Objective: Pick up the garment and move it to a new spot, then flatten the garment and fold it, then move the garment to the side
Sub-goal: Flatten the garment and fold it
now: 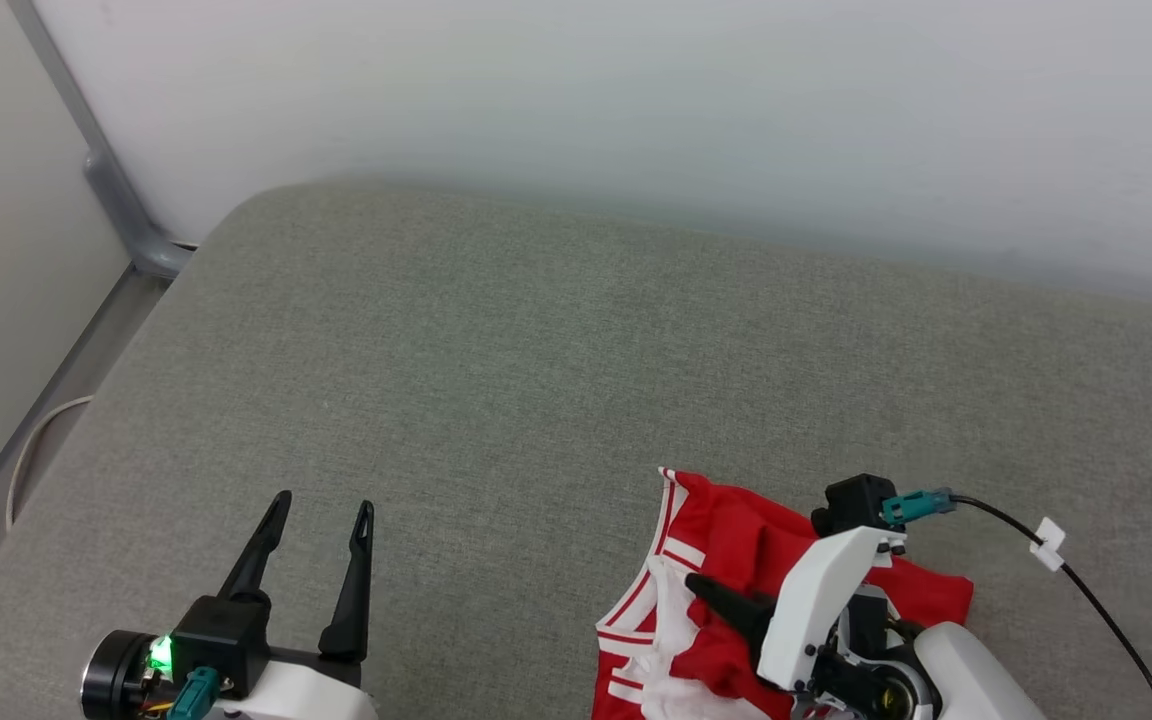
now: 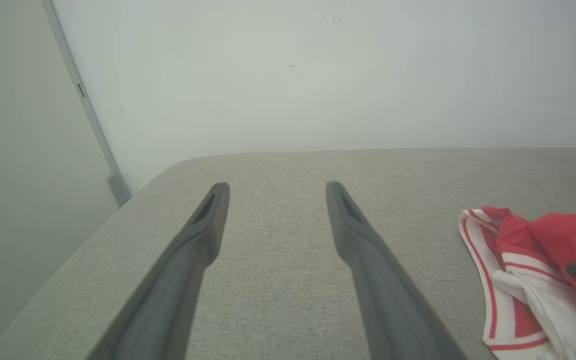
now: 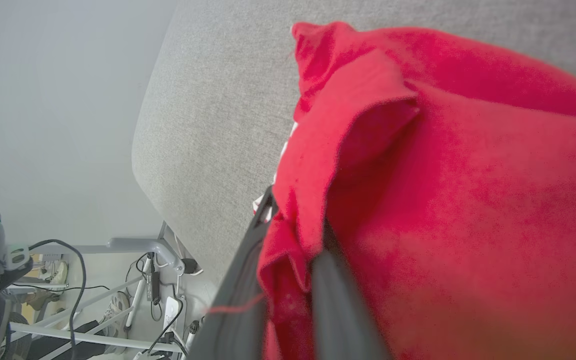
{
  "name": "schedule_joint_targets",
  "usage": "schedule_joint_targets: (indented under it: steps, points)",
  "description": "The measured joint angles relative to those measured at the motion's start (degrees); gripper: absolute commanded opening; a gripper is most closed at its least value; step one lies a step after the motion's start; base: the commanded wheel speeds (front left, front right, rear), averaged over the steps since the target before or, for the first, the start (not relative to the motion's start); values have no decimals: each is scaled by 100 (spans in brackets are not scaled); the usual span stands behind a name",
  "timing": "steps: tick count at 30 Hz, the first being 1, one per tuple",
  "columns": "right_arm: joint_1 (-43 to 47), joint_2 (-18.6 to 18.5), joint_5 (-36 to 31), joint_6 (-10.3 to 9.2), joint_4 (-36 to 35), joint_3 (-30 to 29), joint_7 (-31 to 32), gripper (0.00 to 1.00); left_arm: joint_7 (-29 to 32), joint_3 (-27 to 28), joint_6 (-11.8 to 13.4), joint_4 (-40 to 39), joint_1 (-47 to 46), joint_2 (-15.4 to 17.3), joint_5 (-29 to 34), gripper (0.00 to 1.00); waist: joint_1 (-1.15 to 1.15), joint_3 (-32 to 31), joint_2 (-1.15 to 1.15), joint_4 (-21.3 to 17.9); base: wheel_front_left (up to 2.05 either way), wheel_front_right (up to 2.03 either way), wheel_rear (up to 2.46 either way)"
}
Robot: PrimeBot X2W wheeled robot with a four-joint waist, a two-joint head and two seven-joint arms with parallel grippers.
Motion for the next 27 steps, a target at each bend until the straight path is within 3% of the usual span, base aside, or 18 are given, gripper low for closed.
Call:
schedule_joint_targets:
  steps: [11, 16, 18, 22, 27]
  points:
    - [-434, 10, 872, 0, 91, 1107, -467, 100, 1, 55, -26, 36, 14, 0, 49, 100, 0, -108, 0, -9, 0, 0, 0]
    - [-678, 12, 906, 0, 85, 1163, -631, 100, 0, 65, -35, 8, 52, 2, 57, 100, 0, -184, 0, -186, 0, 0, 0]
    - [-811, 12, 665, 0, 108, 1045, -730, 100, 0, 65, -44, -21, 76, 0, 58, 100, 0, -207, 0, -285, 0, 0, 0]
    - [-1129, -119, -613, 0, -73, 823, -1003, 100, 0, 46, -47, -118, 83, -21, 65, 100, 0, -221, 0, -509, 0, 0, 0]
    - [-1110, -739, -1739, 0, -669, 374, -1318, 100, 0, 15, -49, -219, 55, -82, 65, 100, 0, -184, 0, -797, 0, 0, 0]
